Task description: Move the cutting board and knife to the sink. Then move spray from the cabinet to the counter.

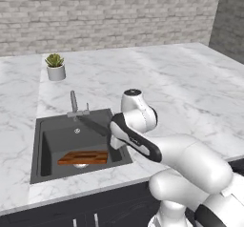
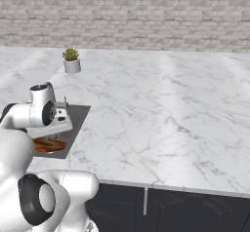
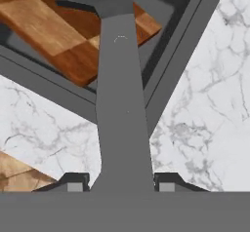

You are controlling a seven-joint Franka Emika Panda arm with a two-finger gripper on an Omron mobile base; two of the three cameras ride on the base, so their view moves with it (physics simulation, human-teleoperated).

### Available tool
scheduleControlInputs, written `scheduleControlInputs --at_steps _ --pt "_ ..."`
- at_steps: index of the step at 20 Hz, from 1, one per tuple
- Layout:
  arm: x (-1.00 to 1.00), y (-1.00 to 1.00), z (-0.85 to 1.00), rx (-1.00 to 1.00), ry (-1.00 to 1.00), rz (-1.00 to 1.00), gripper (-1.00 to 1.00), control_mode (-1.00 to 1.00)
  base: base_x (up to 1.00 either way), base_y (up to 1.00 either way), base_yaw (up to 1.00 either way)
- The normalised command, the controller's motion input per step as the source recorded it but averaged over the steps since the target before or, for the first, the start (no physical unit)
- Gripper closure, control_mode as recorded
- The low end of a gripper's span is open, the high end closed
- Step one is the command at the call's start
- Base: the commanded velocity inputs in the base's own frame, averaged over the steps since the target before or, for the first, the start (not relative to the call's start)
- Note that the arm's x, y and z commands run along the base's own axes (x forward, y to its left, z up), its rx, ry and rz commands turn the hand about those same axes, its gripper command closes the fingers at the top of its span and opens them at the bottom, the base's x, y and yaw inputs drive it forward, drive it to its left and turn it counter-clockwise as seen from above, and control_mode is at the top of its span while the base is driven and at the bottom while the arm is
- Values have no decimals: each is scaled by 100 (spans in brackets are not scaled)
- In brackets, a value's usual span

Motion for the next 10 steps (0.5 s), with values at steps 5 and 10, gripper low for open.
scheduleControlInputs --at_steps 5,10 --pt "0 9 0 -19 10 16 100 -100 0 0 0" --pt "0 16 -12 -15 5 1 100 -100 0 0 0"
